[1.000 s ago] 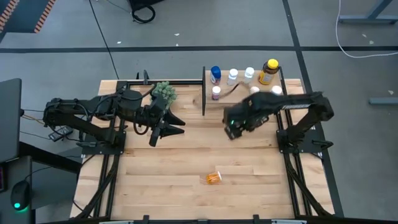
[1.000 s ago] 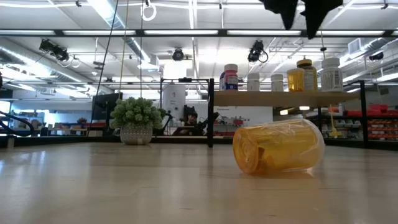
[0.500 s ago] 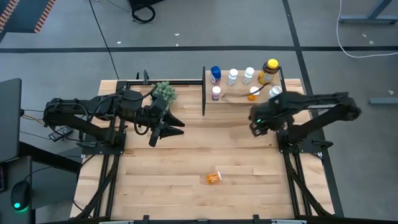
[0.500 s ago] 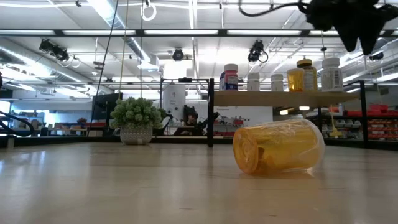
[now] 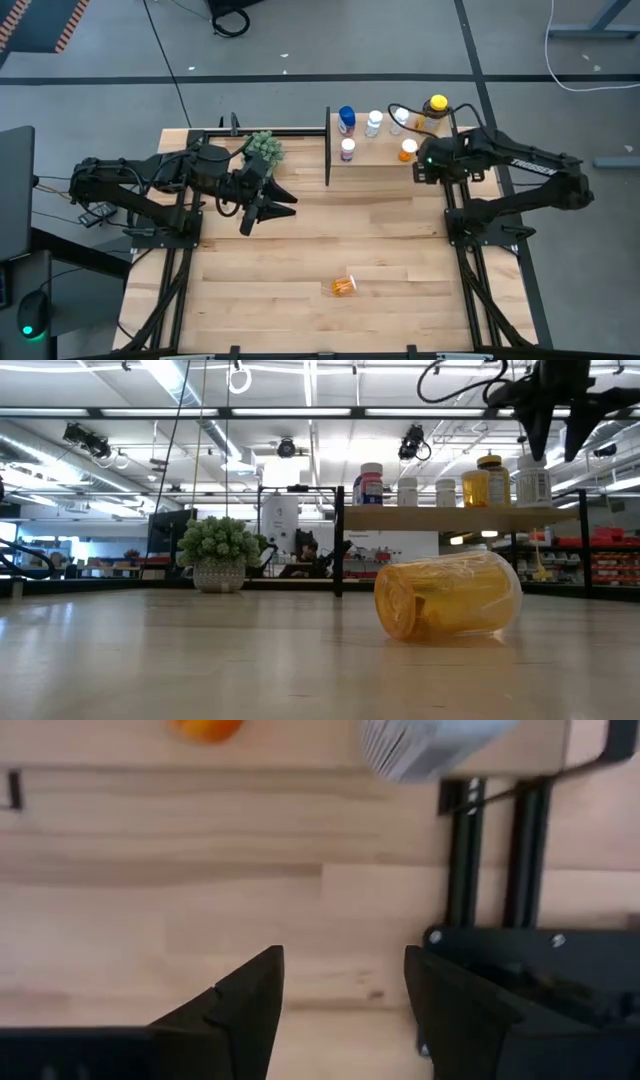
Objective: Pick and place medicine bottles onto shelf by color
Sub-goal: Adjust the white and black medicine bottle on the shelf
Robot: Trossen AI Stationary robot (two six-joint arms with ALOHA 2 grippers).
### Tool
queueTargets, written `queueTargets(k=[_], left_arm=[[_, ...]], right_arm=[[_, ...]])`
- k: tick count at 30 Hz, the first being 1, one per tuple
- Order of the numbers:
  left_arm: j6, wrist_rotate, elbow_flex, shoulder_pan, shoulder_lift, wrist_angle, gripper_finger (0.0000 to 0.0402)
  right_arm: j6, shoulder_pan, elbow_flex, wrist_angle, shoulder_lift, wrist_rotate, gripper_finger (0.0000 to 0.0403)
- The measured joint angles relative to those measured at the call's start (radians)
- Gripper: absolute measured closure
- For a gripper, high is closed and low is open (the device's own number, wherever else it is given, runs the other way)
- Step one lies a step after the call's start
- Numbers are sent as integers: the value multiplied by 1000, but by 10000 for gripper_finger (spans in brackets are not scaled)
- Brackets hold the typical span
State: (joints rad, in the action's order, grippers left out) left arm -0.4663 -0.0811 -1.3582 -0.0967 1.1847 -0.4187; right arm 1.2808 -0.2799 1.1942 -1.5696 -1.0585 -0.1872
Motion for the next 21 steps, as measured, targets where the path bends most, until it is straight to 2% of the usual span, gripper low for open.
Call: queueTargets(k=[11, 21], left_arm=[[-21, 0, 0, -4, 0, 0, 230], [-21, 0, 0, -4, 0, 0, 230]], right_arm=[[-182, -231, 0, 2, -14, -37, 187], [-264, -327, 0, 54, -14, -50, 187]])
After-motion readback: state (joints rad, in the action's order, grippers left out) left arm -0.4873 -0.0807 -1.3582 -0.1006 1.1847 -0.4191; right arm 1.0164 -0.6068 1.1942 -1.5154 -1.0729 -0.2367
